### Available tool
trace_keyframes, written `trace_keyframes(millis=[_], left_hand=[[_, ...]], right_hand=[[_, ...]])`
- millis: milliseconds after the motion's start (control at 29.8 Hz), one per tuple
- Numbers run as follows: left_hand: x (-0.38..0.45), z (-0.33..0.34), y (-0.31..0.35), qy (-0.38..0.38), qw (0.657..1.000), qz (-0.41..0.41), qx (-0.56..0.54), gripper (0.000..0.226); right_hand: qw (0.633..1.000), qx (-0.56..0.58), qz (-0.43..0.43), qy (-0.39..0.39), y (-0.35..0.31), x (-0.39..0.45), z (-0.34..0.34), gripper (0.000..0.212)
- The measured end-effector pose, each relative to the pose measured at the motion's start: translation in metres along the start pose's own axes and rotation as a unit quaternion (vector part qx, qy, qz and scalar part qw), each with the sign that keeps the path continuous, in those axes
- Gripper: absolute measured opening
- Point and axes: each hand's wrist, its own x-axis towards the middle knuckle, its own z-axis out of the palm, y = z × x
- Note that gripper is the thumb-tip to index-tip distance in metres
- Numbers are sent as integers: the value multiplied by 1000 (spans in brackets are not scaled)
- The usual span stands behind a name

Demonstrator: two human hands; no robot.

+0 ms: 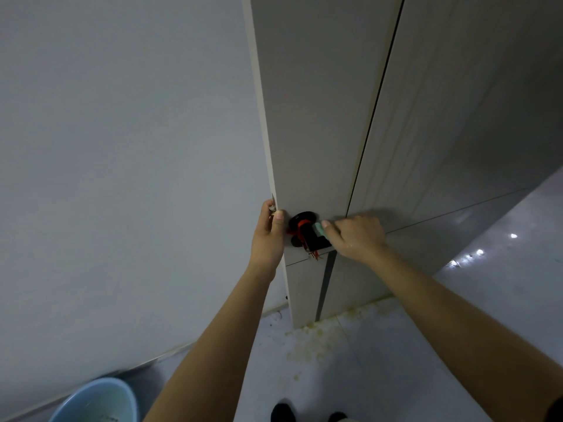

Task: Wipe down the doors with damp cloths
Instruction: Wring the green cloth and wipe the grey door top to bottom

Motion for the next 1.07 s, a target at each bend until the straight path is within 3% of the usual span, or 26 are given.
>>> trace_keyframes(millis=[67, 134, 269, 336, 470, 571, 638, 705, 907, 1008, 1075], left_hand=[[1, -1, 0, 2, 1000, -3, 4, 25], [1, -1, 0, 3, 1000, 0, -1, 26], [-1, 2, 1, 8, 1000, -6, -5, 26], [0, 4, 0, 11, 1000, -9, -7, 25], [0, 5, -1, 19, 1000, -14, -16, 25], [0, 5, 0, 21, 1000, -14, -16, 26], [0, 4, 0, 20, 1000, -19, -15, 27], [-1, 3, 0, 19, 1000, -17, -11, 27], [-3, 4, 2, 16, 999, -21, -19, 30], [-4, 5, 3, 21, 999, -20, -18, 29], [-5, 5, 3, 21, 999, -19, -20, 29]], right_hand=[[999, 9, -10, -51, 9, 7, -2, 56], [997, 61, 28, -32, 10, 7, 0, 55], [949, 224, 219, 44, 1, 4, 2, 53], [919, 241, 298, 93, -8, 3, -1, 47], [968, 107, 200, 110, -12, -15, 10, 37], [968, 148, 198, 42, 6, -11, 5, 44], [950, 230, 211, 3, 14, -4, 0, 49], [932, 282, 226, 12, 16, -3, 1, 53], [815, 410, 369, 181, -14, -13, 15, 40], [849, 349, 364, 157, -16, -15, 17, 31], [872, 326, 350, 103, -4, -13, 13, 42]])
